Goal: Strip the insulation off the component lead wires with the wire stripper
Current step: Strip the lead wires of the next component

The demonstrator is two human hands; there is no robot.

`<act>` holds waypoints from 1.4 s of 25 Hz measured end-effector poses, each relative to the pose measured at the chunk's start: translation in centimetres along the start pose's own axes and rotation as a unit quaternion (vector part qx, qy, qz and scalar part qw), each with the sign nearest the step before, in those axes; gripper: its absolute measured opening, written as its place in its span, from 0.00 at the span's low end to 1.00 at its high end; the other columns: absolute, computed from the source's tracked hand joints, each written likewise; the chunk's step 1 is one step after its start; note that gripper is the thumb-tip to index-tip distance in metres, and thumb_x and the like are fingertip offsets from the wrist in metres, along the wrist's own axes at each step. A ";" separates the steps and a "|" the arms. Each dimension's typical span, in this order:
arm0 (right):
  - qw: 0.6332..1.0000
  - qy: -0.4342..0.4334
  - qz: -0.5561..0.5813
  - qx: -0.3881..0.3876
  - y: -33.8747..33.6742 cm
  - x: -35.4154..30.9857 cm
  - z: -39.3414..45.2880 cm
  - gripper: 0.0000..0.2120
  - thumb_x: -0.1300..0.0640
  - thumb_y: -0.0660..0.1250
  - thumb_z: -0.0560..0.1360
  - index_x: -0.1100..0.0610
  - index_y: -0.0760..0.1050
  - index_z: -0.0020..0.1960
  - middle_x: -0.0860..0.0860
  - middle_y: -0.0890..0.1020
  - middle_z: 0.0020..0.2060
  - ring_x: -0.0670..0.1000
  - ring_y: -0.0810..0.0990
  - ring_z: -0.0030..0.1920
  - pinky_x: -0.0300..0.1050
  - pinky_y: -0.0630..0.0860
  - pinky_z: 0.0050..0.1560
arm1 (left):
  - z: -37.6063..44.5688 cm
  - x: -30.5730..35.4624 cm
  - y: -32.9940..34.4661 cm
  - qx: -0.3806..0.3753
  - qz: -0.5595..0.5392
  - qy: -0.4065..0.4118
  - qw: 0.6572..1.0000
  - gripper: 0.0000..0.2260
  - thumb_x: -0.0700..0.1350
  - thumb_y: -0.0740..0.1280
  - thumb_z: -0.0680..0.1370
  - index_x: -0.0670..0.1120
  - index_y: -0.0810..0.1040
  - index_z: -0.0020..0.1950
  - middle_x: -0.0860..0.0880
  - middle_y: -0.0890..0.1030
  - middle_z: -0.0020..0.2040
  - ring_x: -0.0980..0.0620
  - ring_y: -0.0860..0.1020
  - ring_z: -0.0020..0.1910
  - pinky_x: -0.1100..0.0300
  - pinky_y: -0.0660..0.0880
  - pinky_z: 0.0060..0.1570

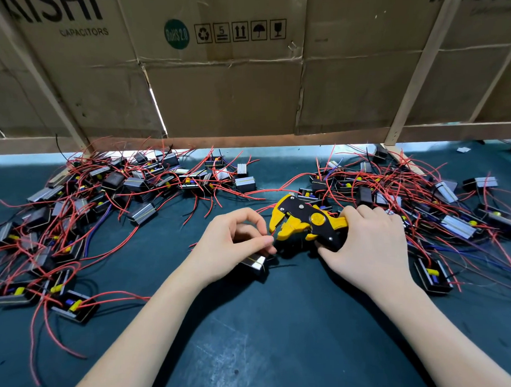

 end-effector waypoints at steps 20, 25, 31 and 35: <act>0.999 -0.036 -0.028 -0.011 -1.1 -1.2 0.0 0.23 0.36 0.75 0.62 0.54 0.71 0.30 0.53 0.78 0.28 0.59 0.79 0.33 0.44 0.60 0.35 | 0.1 -0.2 0.3 -0.037 0.033 -0.008 0.999 0.09 0.36 0.70 0.77 0.44 0.69 0.44 0.44 0.83 0.34 0.54 0.79 0.32 0.69 0.71 0.32; 0.999 0.001 -0.035 -0.038 -0.3 -0.4 0.0 0.24 0.30 0.66 0.66 0.51 0.68 0.33 0.49 0.79 0.32 0.56 0.80 0.40 0.43 0.58 0.33 | 0.0 -0.1 0.3 -0.041 0.034 -0.009 0.999 0.09 0.35 0.70 0.77 0.43 0.69 0.44 0.45 0.83 0.33 0.54 0.79 0.32 0.67 0.72 0.34; 1.000 -0.015 -0.024 0.003 -0.7 -0.5 0.0 0.25 0.33 0.72 0.63 0.56 0.75 0.39 0.54 0.80 0.35 0.59 0.80 0.40 0.49 0.65 0.41 | -0.1 0.0 0.0 -0.036 0.037 -0.015 0.999 0.07 0.38 0.72 0.76 0.42 0.74 0.45 0.47 0.83 0.33 0.53 0.78 0.34 0.65 0.74 0.36; 1.000 0.019 -0.020 0.010 -0.8 1.3 0.5 0.27 0.34 0.72 0.64 0.59 0.76 0.42 0.54 0.80 0.37 0.59 0.80 0.43 0.51 0.66 0.46 | -0.4 -0.7 0.2 -0.082 0.031 -0.047 0.995 0.05 0.40 0.74 0.74 0.44 0.83 0.49 0.50 0.77 0.34 0.55 0.77 0.34 0.65 0.76 0.34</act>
Point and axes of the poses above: each hand's wrist, its own z-axis towards the middle knuckle, its own y-axis out of the palm, x = y × z, the point moved 9 cm from there along z, towards the middle knuckle
